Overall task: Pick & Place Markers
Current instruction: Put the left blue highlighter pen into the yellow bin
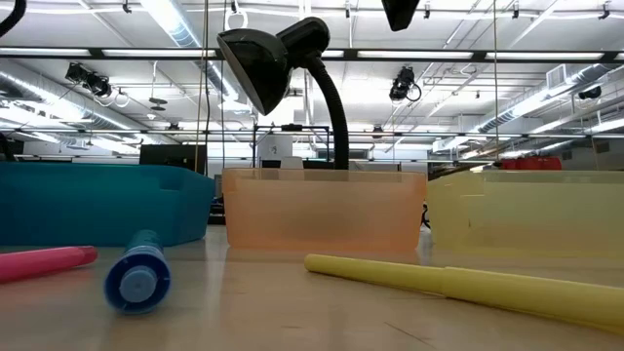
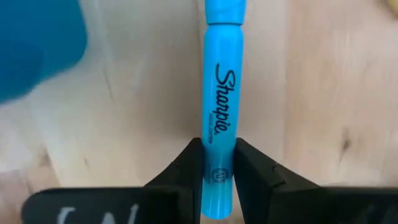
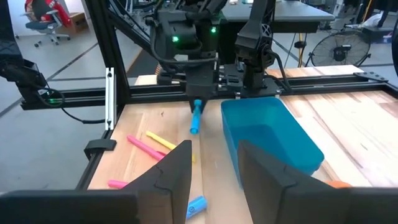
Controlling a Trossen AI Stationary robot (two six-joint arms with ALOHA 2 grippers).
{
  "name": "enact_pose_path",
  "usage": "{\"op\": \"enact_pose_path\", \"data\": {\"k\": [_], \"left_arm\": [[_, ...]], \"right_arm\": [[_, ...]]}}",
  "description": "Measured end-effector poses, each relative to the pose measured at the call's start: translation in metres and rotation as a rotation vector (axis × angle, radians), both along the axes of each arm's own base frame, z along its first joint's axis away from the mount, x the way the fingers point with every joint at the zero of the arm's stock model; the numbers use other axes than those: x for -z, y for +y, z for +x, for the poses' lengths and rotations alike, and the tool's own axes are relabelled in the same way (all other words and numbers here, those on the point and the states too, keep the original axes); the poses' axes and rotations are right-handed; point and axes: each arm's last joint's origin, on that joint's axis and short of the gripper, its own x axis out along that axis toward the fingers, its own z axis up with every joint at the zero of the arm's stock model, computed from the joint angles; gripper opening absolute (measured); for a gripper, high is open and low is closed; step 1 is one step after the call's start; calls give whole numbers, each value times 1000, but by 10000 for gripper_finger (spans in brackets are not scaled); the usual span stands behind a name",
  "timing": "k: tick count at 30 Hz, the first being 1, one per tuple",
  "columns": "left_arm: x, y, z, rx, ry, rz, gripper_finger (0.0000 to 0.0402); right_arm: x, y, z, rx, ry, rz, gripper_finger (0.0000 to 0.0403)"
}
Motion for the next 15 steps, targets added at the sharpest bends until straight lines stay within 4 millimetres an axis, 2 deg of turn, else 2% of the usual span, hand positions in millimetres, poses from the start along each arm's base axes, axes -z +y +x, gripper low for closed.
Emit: {"op": "enact_pose_path", "data": {"k": [15], "left_arm": [[-36,-20,15,-7,-106,-85,69]], "right_arm": [[0,0,0,-13,-1,-59,130]]}}
